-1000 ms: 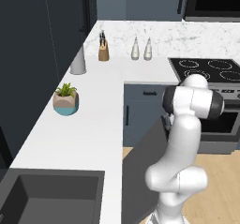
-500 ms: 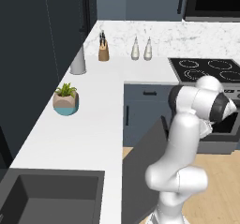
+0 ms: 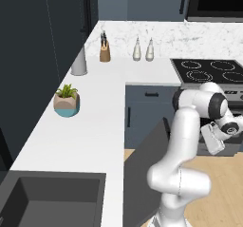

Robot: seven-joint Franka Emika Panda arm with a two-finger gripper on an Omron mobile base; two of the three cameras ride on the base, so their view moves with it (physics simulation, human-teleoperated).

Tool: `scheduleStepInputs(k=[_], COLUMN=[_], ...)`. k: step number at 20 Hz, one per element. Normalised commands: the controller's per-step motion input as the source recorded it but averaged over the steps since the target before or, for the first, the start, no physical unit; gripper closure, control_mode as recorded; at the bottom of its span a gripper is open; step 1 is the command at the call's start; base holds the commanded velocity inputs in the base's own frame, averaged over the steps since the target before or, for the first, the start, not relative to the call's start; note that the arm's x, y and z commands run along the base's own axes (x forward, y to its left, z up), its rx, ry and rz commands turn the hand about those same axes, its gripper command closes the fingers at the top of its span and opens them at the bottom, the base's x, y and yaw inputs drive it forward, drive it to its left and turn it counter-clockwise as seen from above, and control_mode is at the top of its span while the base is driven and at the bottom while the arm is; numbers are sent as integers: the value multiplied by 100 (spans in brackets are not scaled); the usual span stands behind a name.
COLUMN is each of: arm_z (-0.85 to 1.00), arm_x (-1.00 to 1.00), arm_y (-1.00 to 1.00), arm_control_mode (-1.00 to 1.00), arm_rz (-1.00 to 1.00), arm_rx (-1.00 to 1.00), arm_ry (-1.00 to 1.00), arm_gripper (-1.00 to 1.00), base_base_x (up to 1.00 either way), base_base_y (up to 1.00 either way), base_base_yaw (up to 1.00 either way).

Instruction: Pick up the cup and bowl from the counter, place them in the dishwasher, and close the dishwasher door.

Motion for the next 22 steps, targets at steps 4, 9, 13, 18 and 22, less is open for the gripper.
scheduleStepInputs(k=[4,9,13,18,22], arm_z=[-76,-58,-73,-67,-56], arm_x=[-4,0,0,0,5], arm_y=[-6,0,0,8,40], arm_control_mode=[-100,-100,-100,-100,-100], arm_rz=[0,0,0,1,6], arm_rx=[7,18,23,27,26], arm_ry=[0,-6,-7,-8,-6], arm_gripper=[-100,-100,-100,-100,-100], base_base_x=[0,0,0,0,0], base_base_y=[0,0,0,0,0], base_base_yaw=[0,0,0,0,0])
